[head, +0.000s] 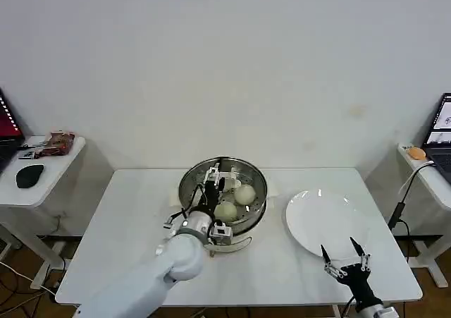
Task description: Take steamed baozi put them in steamer then cover it.
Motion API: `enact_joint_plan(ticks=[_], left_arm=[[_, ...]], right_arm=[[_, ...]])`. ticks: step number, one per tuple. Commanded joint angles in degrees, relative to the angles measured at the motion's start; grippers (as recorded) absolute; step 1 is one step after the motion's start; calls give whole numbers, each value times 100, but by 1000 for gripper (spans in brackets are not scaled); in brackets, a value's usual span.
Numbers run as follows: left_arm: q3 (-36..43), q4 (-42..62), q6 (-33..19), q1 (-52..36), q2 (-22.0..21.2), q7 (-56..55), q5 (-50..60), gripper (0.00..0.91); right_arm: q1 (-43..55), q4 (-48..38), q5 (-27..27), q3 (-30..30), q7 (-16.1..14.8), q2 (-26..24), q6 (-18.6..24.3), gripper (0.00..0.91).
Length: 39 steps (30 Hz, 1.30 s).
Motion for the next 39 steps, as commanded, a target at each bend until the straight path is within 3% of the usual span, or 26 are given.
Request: enact_joint_plan(ticks=[1, 7, 8, 12, 17, 24, 27, 35, 39], left_arm=[[-553, -1035, -7, 429, 369, 43, -871, 907], [-1458, -1969, -9, 903, 660, 341, -2561, 907], [-1840, -2191, -5, 1088, 748, 383, -3692, 907], [-2567, -2226, -21, 1490, 894, 212, -5952, 907], [-3518, -2099, -274, 1939, 642, -131, -8054, 907], [-4534, -1558, -1367, 2473, 437, -271, -8980, 907], [-4921, -1327, -2168, 2834, 358, -274, -9203, 907], [-5583, -954, -2761, 4078, 340, -426, -9373, 907], [-5751, -616, -3383, 4494, 434, -234, -9154, 907]], right_arm=[[-4, 4, -3, 4, -2, 6, 8, 907], [-54, 43, 3, 27, -13, 0, 23, 907], [-62, 55, 9, 34, -14, -4, 23, 907], [-62, 109, 50, 61, -22, -26, 21, 907], [-59, 154, 127, 65, -43, -48, 14, 907], [-102, 304, 547, 145, -125, -122, -29, 907], [-145, 365, 694, 172, -136, -158, -31, 907], [-346, 543, 1258, 196, 87, -284, -49, 907], [-552, 598, 1439, 192, 60, -391, 31, 907]])
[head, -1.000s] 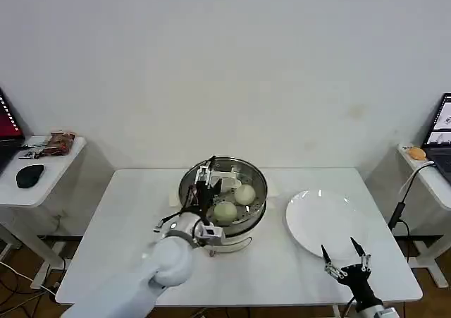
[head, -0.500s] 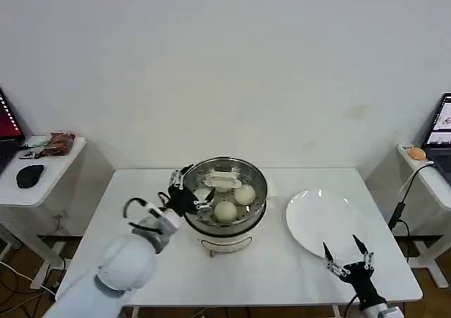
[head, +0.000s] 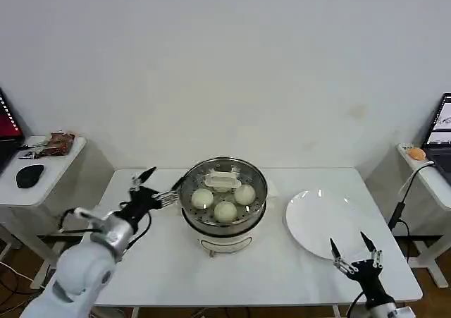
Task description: Take steamed baozi put them in steamer then cover it.
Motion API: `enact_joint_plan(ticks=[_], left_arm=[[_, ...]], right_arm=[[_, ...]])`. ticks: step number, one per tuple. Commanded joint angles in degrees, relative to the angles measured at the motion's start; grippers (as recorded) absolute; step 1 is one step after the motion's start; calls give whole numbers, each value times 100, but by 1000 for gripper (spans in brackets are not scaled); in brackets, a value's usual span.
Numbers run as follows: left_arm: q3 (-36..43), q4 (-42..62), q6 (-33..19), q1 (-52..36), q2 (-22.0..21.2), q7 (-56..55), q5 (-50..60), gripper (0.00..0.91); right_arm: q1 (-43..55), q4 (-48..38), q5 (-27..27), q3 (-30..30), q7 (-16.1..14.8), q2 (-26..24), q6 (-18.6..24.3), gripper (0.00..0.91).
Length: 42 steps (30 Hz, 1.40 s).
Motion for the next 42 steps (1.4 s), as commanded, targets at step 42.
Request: enact_joint_plan(ticks=[42], left_arm=[[-15, 1200, -3290, 2380, -212, -28, 538, 907]], right_arm=[[-278, -80, 1152, -64, 247, -419, -539, 907]])
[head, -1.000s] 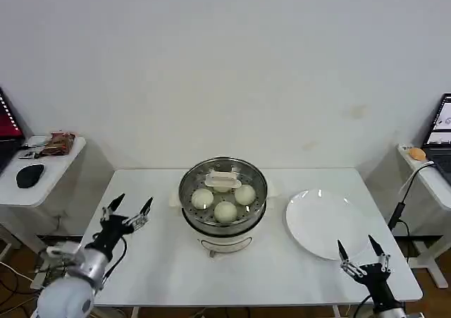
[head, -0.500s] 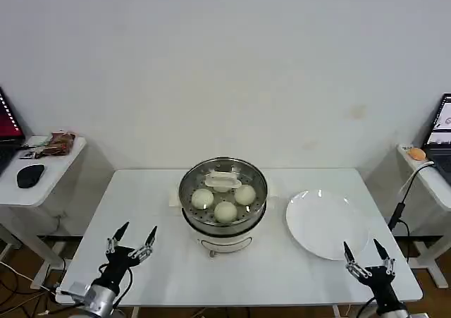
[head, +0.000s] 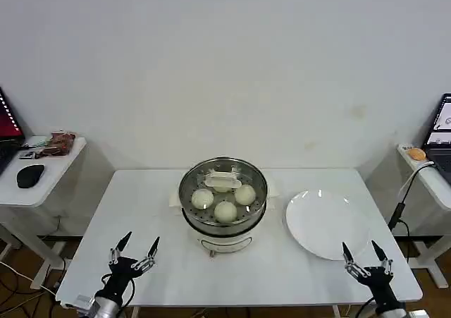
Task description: Take steamed baozi put them in steamer then cover it.
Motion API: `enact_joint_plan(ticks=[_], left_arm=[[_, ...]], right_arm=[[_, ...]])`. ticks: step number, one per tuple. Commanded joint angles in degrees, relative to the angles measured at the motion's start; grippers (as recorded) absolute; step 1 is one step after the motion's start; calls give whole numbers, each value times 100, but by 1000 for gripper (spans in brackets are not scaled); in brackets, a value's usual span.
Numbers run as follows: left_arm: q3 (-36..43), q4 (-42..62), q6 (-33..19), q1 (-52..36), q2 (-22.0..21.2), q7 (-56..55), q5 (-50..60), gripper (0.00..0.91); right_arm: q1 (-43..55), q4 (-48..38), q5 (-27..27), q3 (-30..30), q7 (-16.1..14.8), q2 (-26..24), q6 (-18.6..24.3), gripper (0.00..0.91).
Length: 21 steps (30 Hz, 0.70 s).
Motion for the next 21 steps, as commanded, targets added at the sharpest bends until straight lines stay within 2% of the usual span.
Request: enact_joint_plan(ticks=[1, 21], left_arm=[[53, 70, -124, 76, -24, -10, 65, 907], [80, 4, -90, 37, 5, -75, 11, 907]], right_arm=[[-19, 18, 0, -29, 0, -26, -166, 907], [-26, 100, -382, -216, 169, 217, -69, 907]])
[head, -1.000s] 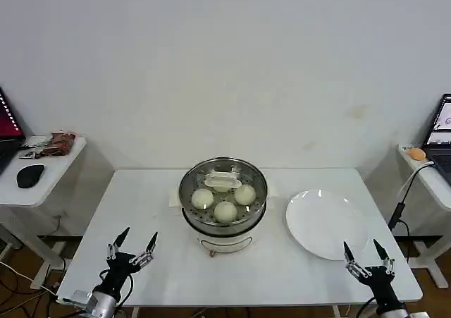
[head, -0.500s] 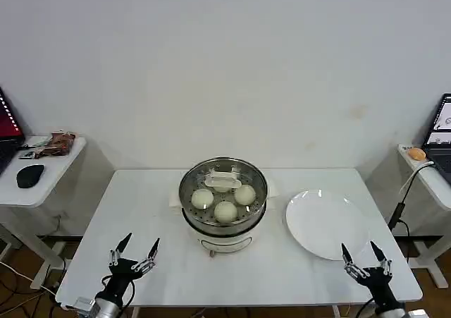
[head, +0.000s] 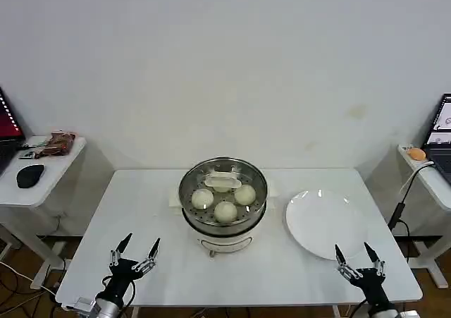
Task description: Take steamed baozi put them in steamer then cover it.
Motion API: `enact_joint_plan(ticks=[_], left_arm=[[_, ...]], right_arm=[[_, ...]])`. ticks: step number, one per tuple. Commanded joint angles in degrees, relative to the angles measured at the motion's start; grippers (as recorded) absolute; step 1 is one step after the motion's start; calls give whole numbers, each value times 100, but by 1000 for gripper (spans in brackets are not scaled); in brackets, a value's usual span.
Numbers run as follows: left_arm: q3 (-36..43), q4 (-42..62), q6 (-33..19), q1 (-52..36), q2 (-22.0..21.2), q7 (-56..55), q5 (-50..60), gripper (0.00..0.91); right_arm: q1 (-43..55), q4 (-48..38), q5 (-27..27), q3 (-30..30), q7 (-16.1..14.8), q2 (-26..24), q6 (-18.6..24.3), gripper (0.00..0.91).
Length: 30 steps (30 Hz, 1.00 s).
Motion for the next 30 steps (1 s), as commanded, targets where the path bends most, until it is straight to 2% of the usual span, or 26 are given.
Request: enact_joint_plan(ticks=[1, 30], left_arm=[[12, -37, -11, 21, -4, -22, -1, 907], [20, -79, 57, 28, 7, -36, -95, 907]], right_arm=[[-10, 2, -143, -48, 50, 68, 9, 907], [86, 28, -109, -196, 127, 104, -122, 907]])
